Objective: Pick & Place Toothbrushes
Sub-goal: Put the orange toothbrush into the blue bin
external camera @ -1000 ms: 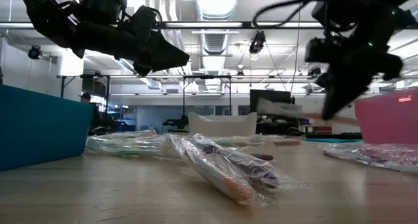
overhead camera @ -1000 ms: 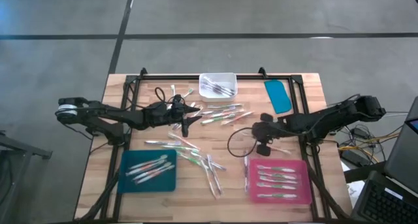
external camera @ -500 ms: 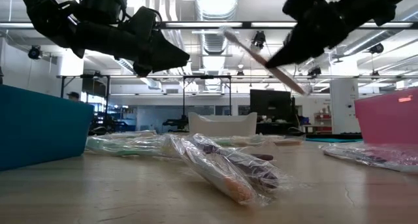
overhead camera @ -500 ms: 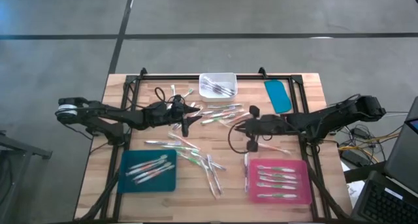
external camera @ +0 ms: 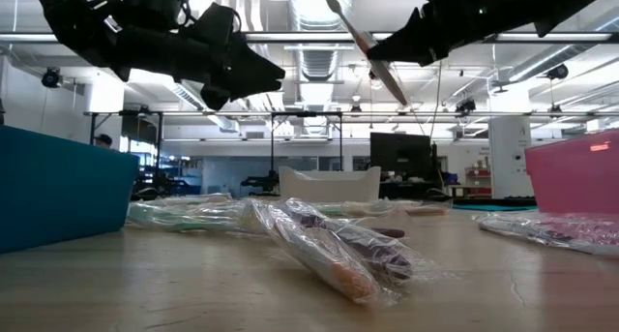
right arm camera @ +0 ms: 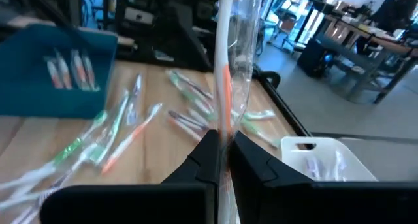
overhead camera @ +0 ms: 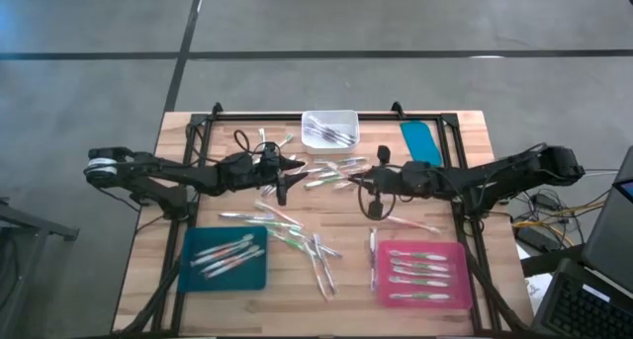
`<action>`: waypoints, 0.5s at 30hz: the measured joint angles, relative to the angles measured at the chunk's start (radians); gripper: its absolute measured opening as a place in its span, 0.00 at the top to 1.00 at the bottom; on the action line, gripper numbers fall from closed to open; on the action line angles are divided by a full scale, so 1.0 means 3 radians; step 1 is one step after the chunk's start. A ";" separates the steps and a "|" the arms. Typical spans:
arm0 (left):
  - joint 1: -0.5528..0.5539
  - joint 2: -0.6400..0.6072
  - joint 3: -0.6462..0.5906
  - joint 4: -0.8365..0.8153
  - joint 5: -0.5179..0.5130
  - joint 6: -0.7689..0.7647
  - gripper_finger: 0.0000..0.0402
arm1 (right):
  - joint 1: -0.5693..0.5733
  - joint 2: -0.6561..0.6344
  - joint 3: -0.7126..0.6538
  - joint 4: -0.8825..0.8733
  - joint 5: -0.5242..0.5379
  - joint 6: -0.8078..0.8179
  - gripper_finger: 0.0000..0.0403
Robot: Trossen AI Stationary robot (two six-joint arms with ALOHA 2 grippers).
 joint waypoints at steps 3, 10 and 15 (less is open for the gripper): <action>0.0000 0.0000 0.0000 0.0087 0.0083 0.0161 0.58 | -0.0169 0.0000 0.0000 0.0081 -0.0438 0.0153 0.97; -0.0043 0.0000 0.0002 0.0514 0.0267 0.0596 0.58 | -0.0548 0.0000 0.0000 0.0127 -0.1324 0.0296 0.97; -0.0045 0.0003 0.0031 0.0582 0.0280 0.0542 0.58 | -0.0574 0.0000 0.0000 0.0132 -0.1418 0.0187 0.97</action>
